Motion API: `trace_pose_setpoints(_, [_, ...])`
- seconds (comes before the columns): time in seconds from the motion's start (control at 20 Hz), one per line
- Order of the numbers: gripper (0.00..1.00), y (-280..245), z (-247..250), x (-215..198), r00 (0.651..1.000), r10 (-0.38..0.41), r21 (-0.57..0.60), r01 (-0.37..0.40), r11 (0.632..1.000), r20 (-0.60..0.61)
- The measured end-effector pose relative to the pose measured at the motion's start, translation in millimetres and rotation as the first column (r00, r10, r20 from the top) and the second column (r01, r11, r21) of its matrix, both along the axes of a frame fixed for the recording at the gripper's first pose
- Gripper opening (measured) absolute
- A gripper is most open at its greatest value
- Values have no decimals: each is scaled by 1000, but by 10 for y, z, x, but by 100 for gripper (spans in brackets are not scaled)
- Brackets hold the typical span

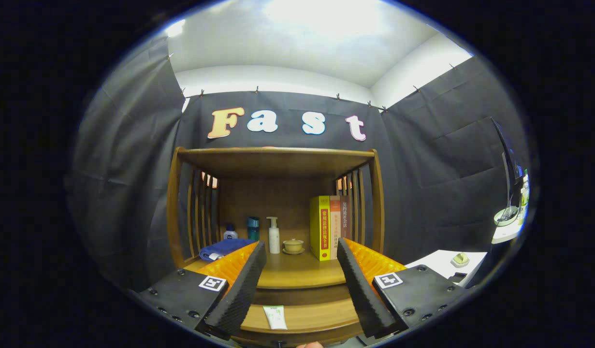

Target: Pull open the drawer, take out the items inside it, and place them on the countertop above the cabinet.

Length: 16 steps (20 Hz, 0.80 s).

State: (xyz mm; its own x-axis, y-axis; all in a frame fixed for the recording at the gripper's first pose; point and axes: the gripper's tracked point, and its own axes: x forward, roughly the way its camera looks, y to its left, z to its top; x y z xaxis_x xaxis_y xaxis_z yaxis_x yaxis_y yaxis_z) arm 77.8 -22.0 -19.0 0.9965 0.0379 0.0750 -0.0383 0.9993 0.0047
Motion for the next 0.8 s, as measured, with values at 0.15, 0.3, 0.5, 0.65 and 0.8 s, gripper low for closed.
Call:
trace_pose_setpoints(0.15, [95,87,13,-26,1000,17,-20,-18,1000,-13])
trace_pose_setpoints(0.3, [95,226,-2,-112,999,42,-24,-42,999,-21])
trace_pose_setpoints(0.5, [96,382,-167,41,993,80,-82,-88,993,-90])
trace_pose_setpoints(0.65, [96,575,-654,408,957,125,-109,-158,981,-262])
trace_pose_setpoints(0.8, [97,740,-1359,568,862,151,-86,-219,972,-484])
